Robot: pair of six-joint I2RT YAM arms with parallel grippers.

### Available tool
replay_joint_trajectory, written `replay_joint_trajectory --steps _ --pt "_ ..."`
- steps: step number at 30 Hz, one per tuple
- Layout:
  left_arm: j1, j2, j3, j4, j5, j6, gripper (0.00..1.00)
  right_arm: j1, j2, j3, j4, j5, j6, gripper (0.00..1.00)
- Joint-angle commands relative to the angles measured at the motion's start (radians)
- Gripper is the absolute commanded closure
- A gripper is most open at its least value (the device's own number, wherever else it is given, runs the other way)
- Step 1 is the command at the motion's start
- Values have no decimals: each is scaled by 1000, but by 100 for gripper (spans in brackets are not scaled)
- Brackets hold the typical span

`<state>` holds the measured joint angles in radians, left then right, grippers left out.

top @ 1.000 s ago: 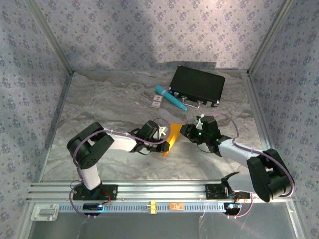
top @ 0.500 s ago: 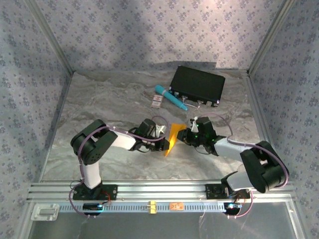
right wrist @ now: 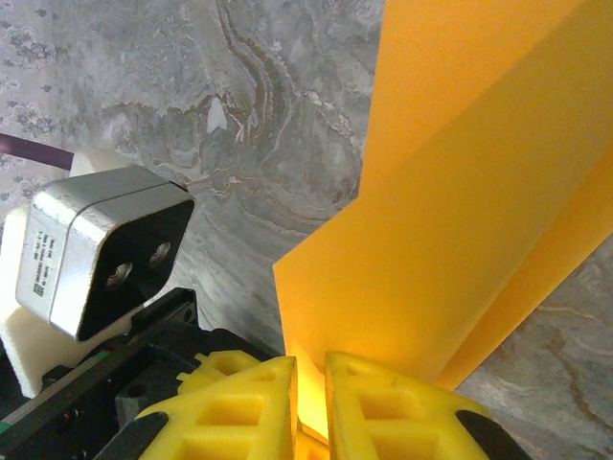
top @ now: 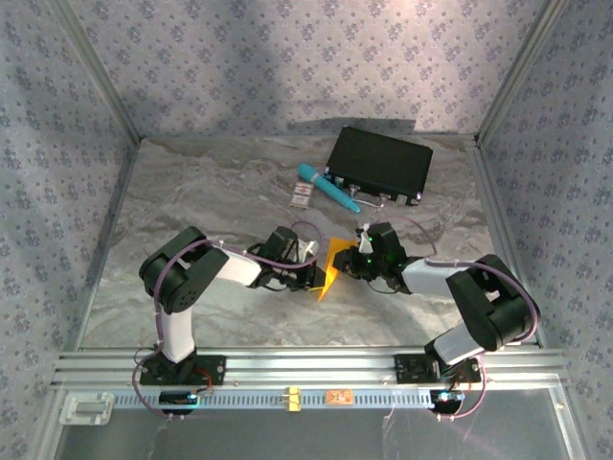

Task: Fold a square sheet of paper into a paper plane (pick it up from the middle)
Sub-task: Fold the wing for the fifth time at the center of the table.

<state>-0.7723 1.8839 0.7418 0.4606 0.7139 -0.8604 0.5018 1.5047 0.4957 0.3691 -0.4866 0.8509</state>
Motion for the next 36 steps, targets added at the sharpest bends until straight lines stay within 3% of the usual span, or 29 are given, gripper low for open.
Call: replay_joint_trajectory --steps 1,15,36 --pt "-12 58 15 5 -3 -11 100 -11 23 21 17 7 -17 84" --pt "-8 82 46 -33 24 -24 100 -9 6 9 43 -40 -28 83" --pt "-1 106 56 -41 43 -46 100 -27 64 12 -9 56 -30 84"
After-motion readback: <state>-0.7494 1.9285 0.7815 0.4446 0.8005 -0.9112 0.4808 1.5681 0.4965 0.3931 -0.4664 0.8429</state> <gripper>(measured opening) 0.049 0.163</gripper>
